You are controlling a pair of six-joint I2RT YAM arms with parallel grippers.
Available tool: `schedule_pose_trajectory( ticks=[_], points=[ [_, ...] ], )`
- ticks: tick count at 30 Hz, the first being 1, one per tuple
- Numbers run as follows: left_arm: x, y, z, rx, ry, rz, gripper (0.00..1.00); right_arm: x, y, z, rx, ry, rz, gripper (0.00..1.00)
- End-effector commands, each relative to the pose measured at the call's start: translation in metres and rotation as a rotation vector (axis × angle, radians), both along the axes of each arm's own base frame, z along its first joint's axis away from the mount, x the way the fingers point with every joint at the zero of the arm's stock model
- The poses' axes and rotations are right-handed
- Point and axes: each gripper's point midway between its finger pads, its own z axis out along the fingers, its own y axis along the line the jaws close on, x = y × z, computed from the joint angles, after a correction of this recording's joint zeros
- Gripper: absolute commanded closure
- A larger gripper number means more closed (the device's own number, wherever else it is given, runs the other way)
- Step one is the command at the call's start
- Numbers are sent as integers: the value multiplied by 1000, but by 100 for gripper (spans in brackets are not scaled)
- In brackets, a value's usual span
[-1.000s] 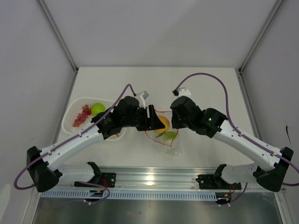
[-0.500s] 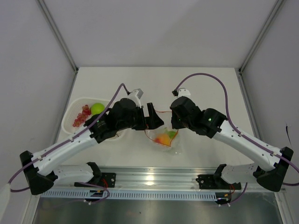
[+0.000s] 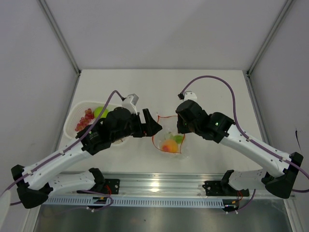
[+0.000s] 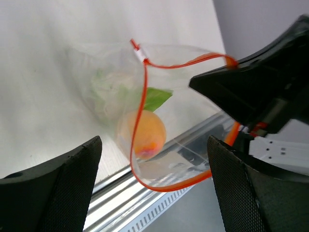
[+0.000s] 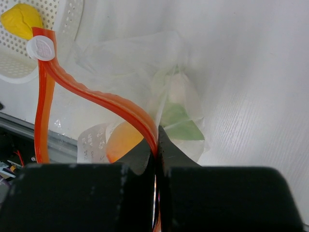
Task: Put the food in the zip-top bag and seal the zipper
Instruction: Place the fake fruit in the zipper food storage bag, then adjust the zipper food storage bag at the center of the board.
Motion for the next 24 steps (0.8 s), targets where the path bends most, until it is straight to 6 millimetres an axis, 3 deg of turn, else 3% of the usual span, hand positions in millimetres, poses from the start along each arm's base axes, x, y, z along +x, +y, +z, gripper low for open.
schedule_pose_trajectory(
  ticks=[1,5,8,9,10,11,15,16,19,21,22,24],
  points=[
    [-7,-8,-29,59,54,-52,11,5,2,20,48,-49,-22,100],
    [-5,-17,-52,120,105,-67,12,4,3,22,55,-50,-19,100],
    [1,-23,-69,184,134,-68,21,3,0,23,53,-52,-21,100],
    [3,-26,-63,179,127,-73,28,2,-3,23,47,-54,-24,100],
    [5,-29,-61,180,115,-87,51,2,-5,23,50,-57,-30,100],
    [5,-32,-59,176,106,-98,61,1,-6,23,48,-58,-31,100],
    [16,-49,-26,139,23,-141,86,1,-15,19,37,-60,-49,100],
    [19,-52,-13,139,-2,-153,100,1,-18,20,37,-62,-54,100],
    [23,-66,19,101,-52,-194,99,3,-23,17,27,-64,-69,100],
    [12,-79,43,24,-83,-266,99,3,-29,18,24,-74,-82,100],
    [1,-86,68,-46,-140,-308,99,3,-34,21,24,-91,-96,100],
    [-10,-87,88,-89,-195,-328,99,3,-41,20,28,-110,-111,100]
  ],
)
